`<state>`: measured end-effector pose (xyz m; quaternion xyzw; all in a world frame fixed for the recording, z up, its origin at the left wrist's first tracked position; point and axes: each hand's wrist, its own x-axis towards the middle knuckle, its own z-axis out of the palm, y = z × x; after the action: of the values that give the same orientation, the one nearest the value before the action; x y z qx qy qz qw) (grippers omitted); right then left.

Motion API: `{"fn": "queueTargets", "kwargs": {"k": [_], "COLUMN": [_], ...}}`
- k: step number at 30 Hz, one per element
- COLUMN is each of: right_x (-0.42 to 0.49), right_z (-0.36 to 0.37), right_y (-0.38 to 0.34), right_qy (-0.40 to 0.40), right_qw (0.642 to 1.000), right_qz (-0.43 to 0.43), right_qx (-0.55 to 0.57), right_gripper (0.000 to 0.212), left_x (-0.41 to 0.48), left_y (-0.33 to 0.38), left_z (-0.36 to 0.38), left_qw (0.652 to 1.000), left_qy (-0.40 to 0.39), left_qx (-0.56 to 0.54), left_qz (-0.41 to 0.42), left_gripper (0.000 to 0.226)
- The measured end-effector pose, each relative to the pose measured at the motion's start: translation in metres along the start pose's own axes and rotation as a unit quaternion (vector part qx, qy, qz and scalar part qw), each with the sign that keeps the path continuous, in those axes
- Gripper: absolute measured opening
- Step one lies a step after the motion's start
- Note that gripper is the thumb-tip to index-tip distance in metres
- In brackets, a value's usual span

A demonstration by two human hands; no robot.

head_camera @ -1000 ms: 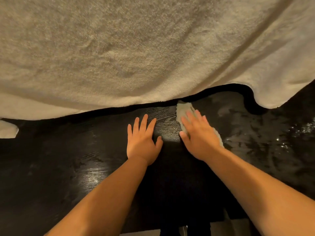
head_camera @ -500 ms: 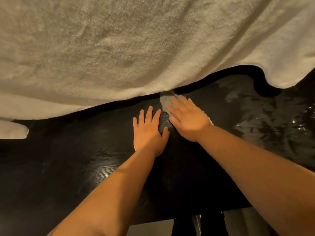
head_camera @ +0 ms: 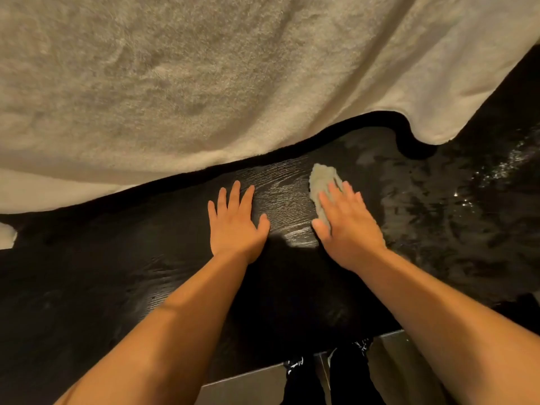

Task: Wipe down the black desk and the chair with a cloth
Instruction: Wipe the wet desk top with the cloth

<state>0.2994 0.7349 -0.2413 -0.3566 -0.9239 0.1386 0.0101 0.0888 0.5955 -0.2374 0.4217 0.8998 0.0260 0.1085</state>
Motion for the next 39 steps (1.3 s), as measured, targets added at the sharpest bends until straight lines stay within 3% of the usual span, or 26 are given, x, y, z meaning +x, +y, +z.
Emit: {"fn": "queueTargets", "kwargs": {"k": [3,5,7,10,14,16,20,23,28,33,36,39], "right_x": [-0.045,-0.054,-0.052,-0.047,-0.045,-0.061,-0.112,-0.117,-0.116,-0.127,-0.154,-0.16], "right_z": [0.004,-0.001,-0.004,-0.014,-0.015,-0.006,0.009,-0.004,-0.033,-0.03,-0.016,-0.018], "right_y": [-0.008,0.01,0.04,0.085,0.073,0.053,0.039,0.074,0.158,0.129,0.095,0.12], "right_qy": [-0.063,-0.084,-0.063,-0.014,-0.005,0.003,-0.031,-0.048,-0.035,-0.02,-0.081,-0.096], "right_qw": [0.992,0.987,0.994,0.999,0.993,0.997,0.993,0.986,0.999,0.998,0.994,0.981], "right_qz": [-0.107,-0.135,-0.089,0.047,0.121,0.071,-0.114,-0.16,-0.029,0.059,-0.066,-0.168], "right_qx": [-0.017,-0.017,-0.018,-0.016,0.001,-0.007,-0.015,-0.016,-0.022,-0.002,0.006,-0.012], "right_gripper": [0.072,0.07,0.069,0.066,0.067,0.07,0.063,0.061,0.061,0.067,0.07,0.063], "left_x": [-0.001,-0.002,-0.001,-0.002,-0.006,-0.017,-0.066,-0.096,-0.118,-0.154,-0.174,-0.181], "left_y": [-0.002,-0.002,-0.002,-0.002,0.007,0.019,0.06,0.087,0.119,0.18,0.207,0.216], "left_z": [0.001,0.002,0.003,0.005,0.004,0.005,0.017,0.028,0.036,0.044,0.05,0.051], "left_qw": [1.0,1.0,1.0,1.0,1.0,0.999,0.998,0.999,0.997,0.997,0.996,0.996], "left_qy": [0.01,0.013,0.017,0.017,0.004,0.003,-0.005,-0.009,-0.027,-0.043,-0.053,-0.057], "left_qx": [0.015,0.016,0.015,0.021,0.012,-0.01,-0.009,0.005,-0.014,-0.018,-0.01,-0.004], "left_qz": [0.002,0.005,0.006,0.002,-0.023,-0.053,-0.054,-0.042,-0.077,-0.065,-0.065,-0.068], "left_gripper": [0.074,0.073,0.073,0.072,0.068,0.067,0.073,0.074,0.077,0.08,0.079,0.076]}}
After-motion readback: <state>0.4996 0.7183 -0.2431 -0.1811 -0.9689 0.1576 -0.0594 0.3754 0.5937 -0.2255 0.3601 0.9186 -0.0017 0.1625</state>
